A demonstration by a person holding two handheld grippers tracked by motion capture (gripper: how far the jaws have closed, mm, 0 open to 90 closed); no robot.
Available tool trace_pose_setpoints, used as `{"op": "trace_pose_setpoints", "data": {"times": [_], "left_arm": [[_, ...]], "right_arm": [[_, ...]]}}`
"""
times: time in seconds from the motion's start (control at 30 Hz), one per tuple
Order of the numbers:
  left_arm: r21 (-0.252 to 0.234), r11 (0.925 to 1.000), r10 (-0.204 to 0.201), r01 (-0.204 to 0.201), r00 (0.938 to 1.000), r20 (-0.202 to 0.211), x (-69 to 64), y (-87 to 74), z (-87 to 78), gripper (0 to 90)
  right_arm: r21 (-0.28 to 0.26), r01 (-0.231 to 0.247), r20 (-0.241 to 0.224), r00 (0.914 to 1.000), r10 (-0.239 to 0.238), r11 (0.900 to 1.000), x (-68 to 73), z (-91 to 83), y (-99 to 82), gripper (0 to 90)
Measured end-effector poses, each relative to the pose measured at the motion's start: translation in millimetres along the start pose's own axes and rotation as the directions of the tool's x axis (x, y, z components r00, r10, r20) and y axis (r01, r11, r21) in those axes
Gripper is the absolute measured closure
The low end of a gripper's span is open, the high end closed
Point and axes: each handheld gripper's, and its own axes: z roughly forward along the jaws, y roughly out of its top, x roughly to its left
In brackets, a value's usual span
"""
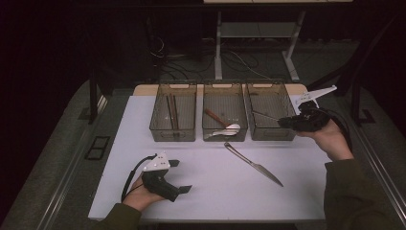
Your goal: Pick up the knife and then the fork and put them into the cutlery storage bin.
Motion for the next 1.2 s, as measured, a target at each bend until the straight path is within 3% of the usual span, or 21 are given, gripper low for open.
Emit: {"op": "trace_pose_setpoints", "data": {"times": [0.33,0.53,0.8,1.2], "left_arm": [[-0.001,1.0000,0.000,0.000,1.0000,0.002,-0.1,0.1,0.2,0.0],[-0.001,1.0000,0.001,-0.001,1.0000,0.004,-0.2,0.1,0.2,0.0],[-0.004,1.0000,0.000,0.000,1.0000,0.005,-0.4,0.1,0.2,0.0],[-0.007,1.0000,0.003,-0.003,0.9999,0.010,-0.8,0.3,-0.1,0.0]], "right_arm": [[0.007,-0.071,0.094,0.9931,0.070,0.9975,-32.3,6.2,5.9,84.5],[0.023,-0.120,0.111,0.9870,0.116,0.9926,-47.9,18.9,3.9,84.5],[0.089,-0.126,0.118,0.9862,0.115,0.9880,-57.0,48.6,3.9,84.4],[0.188,-0.142,0.138,0.9835,0.117,0.9719,-60.0,87.5,5.1,84.4]]}}
